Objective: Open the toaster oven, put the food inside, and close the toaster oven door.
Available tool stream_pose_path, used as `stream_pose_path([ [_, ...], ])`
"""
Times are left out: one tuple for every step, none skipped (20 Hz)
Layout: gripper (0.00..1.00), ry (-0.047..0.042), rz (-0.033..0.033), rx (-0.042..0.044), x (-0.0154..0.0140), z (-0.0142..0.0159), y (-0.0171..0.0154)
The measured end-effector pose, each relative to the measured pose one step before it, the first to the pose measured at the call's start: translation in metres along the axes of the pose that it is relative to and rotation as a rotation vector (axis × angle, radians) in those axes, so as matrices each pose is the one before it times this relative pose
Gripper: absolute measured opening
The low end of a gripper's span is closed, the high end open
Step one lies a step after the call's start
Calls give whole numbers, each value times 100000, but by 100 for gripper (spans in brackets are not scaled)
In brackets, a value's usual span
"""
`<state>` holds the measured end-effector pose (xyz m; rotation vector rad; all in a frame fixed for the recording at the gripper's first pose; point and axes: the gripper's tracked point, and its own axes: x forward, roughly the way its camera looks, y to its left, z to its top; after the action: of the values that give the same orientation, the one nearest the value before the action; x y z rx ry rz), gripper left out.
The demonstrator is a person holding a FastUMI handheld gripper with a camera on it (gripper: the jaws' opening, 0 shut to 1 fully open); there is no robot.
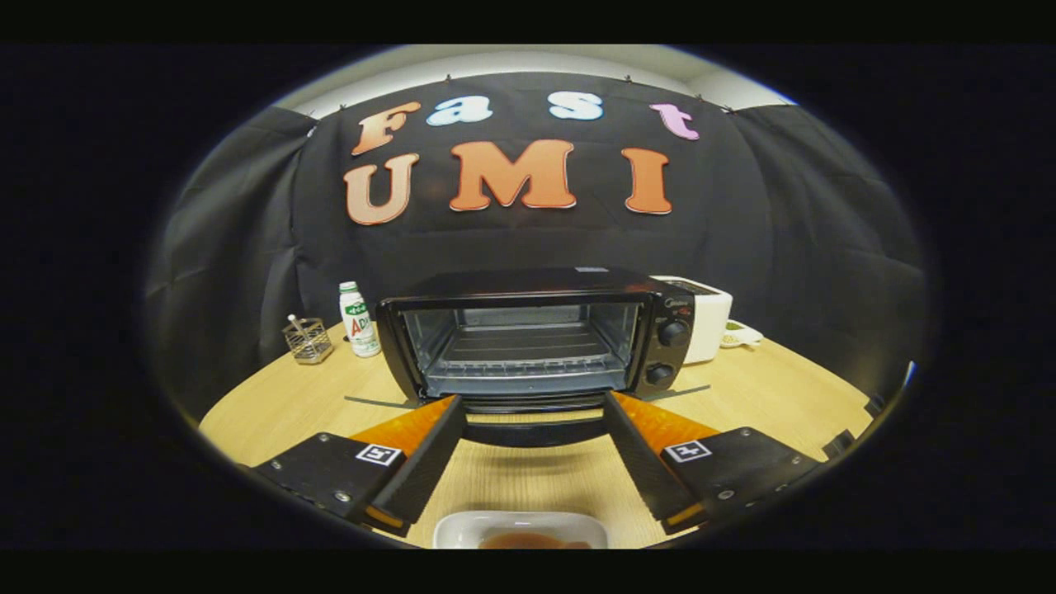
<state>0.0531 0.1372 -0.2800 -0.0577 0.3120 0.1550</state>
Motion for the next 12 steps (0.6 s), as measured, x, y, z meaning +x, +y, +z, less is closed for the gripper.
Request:
stream_pose_path([
  [100,334,-137,-1007,-186,-614,-4],
  [100,602,-24,-98,-209,-689,-33],
  [100,1319,317,706,-168,-736,-55],
  [99,1384,374,759,-125,-796,28],
  [99,1058,183,-106,-84,-670,-6],
  [99,912,-222,-296,-119,-595,-57],
  [99,1491,56,280,-21,-612,-66],
  [99,828,373,1452,-45,-445,74],
  [99,1808,689,1527,146,-574,-101],
  [99,1549,569,1217,66,-510,23],
  [99,1594,474,418,115,-570,-35],
  [99,370,216,439,-14,-417,67],
])
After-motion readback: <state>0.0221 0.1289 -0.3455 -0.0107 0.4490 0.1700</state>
